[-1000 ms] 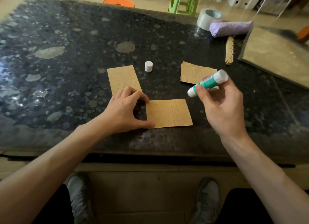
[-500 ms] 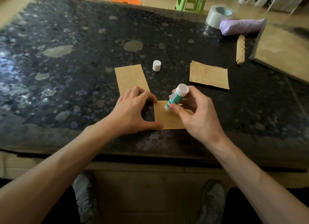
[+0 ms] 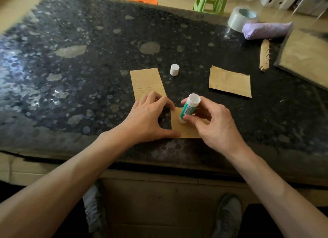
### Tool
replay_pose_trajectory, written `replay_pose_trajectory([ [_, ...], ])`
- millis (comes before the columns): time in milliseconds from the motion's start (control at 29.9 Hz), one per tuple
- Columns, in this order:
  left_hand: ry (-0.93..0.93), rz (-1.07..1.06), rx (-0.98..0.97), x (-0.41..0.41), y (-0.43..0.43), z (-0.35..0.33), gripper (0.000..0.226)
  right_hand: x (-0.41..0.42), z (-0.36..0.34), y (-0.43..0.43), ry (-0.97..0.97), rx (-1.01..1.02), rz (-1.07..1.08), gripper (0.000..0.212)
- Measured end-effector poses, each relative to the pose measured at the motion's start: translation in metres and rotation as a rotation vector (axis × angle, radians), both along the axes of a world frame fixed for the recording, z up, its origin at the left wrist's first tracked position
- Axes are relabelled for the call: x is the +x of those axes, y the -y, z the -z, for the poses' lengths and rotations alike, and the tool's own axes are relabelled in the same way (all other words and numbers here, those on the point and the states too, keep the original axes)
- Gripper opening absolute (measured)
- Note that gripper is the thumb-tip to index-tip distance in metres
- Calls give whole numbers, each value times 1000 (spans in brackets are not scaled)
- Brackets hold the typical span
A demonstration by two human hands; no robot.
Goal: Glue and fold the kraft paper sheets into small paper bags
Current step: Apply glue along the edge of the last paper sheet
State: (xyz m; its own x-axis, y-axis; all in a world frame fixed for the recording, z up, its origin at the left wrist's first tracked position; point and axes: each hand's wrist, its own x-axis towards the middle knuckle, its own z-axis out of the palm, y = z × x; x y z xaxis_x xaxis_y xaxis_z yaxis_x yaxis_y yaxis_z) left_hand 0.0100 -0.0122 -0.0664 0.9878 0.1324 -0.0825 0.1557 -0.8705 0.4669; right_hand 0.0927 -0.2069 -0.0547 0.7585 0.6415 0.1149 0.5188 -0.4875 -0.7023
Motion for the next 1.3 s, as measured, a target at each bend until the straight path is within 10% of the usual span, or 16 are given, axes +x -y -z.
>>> replay_pose_trajectory([
  [1303,-20,9,-22,1,-1,-1,79,0,6,16,70,2,-19,32],
])
